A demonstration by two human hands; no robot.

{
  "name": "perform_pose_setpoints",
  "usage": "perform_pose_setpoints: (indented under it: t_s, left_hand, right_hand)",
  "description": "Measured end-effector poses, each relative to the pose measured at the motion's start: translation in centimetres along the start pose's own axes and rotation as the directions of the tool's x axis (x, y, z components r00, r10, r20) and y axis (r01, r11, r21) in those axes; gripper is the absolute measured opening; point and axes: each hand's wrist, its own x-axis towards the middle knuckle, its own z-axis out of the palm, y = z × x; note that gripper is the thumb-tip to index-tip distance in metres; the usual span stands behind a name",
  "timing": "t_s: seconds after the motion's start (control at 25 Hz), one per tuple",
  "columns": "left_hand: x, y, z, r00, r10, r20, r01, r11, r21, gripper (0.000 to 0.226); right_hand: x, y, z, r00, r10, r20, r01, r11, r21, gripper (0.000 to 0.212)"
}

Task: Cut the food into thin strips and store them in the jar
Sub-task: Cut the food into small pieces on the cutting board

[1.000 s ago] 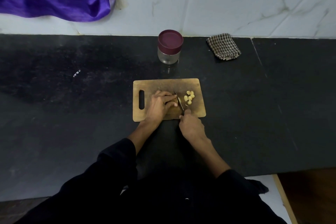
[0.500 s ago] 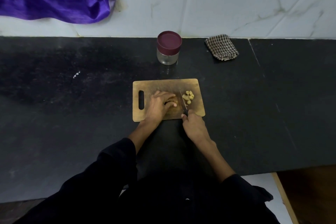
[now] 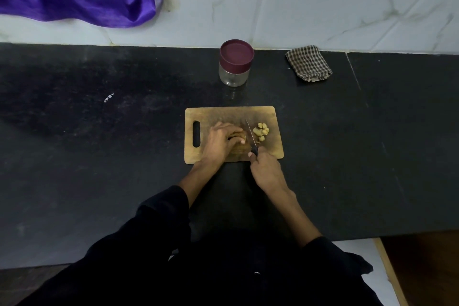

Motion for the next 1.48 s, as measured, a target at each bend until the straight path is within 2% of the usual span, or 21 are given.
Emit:
perform_pose_setpoints:
  t_s: [0.28, 0.6, 1.08, 1.24, 1.48]
  left_hand:
    - [0.0, -0.1, 0.1, 1.000, -0.003, -0.009, 0.003, 1.000, -0.008, 0.031]
    - [0.0, 0.0, 0.1, 1.000, -0.011, -0.024, 0.010, 1.000, -0.015, 0.028]
    - [0.0, -0.1, 0.6, 0.997, -0.016, -0.077, 0.016, 1.000, 0.004, 0.025]
    - [-0.1, 0.1, 0.7, 0.996, -0.032, -0.080, 0.030, 0.999, -0.028, 0.025]
    - [0.0, 0.2, 0.7, 0.995, -0.060, -0.077, 0.056, 0.997, -0.050, 0.031]
  right_hand:
    - [0.0, -0.1, 0.2, 1.000, -0.012, 0.020, 0.012, 1.000, -0.015, 0.021]
    - [0.5, -1.5, 0.2, 1.000, -0.011, -0.004, 0.010, 0.990, -0.141, 0.022]
    - [1.9, -2.9, 0.0, 1.000, 0.005, -0.001, -0.005, 0.987, -0.161, 0.022]
    - [1.5, -2.6, 0.2, 1.000, 0.001, 0.008, 0.000, 0.989, -0.146, 0.019]
    - [-0.9, -0.2, 0.8, 0.998, 0.041, 0.053, -0.029, 0.977, -0.212, 0.022]
